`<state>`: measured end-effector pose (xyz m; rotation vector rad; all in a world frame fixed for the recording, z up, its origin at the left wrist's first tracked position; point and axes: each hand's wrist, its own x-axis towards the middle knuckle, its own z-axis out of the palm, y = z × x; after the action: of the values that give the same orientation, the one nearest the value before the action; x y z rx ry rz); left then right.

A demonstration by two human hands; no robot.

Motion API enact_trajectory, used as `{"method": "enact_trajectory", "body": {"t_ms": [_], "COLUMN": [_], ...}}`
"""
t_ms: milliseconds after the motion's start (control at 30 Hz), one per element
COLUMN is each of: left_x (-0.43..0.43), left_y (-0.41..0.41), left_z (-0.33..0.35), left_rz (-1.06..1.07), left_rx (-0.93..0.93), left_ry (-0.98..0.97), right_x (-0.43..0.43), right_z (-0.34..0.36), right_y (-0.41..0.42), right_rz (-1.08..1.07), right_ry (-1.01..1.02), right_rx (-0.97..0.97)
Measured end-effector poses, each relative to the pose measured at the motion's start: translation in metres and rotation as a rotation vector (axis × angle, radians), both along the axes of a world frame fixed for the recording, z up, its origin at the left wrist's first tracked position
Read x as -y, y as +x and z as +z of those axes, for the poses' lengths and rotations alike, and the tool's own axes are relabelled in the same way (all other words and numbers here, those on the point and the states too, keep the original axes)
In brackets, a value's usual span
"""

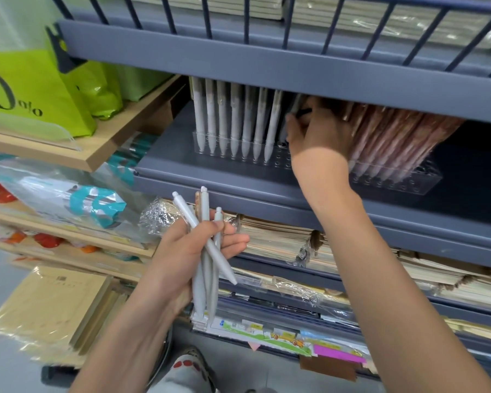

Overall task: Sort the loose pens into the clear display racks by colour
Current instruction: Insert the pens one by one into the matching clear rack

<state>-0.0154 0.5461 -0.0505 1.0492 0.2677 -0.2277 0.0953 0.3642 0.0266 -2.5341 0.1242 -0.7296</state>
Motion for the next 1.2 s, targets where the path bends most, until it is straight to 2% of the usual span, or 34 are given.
{"method": "enact_trajectory", "body": {"t_ms": [433, 500, 567, 600, 733, 833, 933, 1067, 1200], "left_x": [0.003, 0.004, 0.005, 0.007, 0.014, 0.020, 0.026, 0.034, 0.041], "left_y": [-0.005, -0.007, -0.010, -0.011, -0.015, -0.017, -0.018, -0.020, -0.019], "left_z": [-0.001, 0.000, 0.001, 0.001, 0.001, 0.002, 0.002, 0.002, 0.001], "left_rz": [-0.020, -0.040, -0.070, -0.084, -0.117, -0.142, -0.172, -0.203, -0.263], "left_rx": [0.042, 0.062, 0.090, 0.099, 0.113, 0.140, 0.171, 0.200, 0.179], "left_ry": [-0.066, -0.045, -0.018, -0.010, -0.013, -0.024, -0.005, 0.002, -0.028], "right_x": [0.007, 0.009, 0.010, 0.010, 0.013, 0.018, 0.020, 0.027, 0.039], "right_z": [-0.002, -0.003, -0.003, -0.003, -0.010, -0.020, -0.027, -0.030, -0.026], "right_y": [0.016, 0.004, -0.018, -0.030, -0.068, -0.082, -0.088, -0.091, -0.094], "right_rz": [0.027, 0.028, 0.091, 0.135, 0.468, 0.626, 0.681, 0.685, 0.608], "right_ry": [0.186, 0.236, 0.369, 0.439, 0.548, 0.524, 0.527, 0.543, 0.734], "right_rx": [-0.056, 0.035, 0.148, 0.138, -0.299, -0.487, -0.559, -0.564, -0.498]}}
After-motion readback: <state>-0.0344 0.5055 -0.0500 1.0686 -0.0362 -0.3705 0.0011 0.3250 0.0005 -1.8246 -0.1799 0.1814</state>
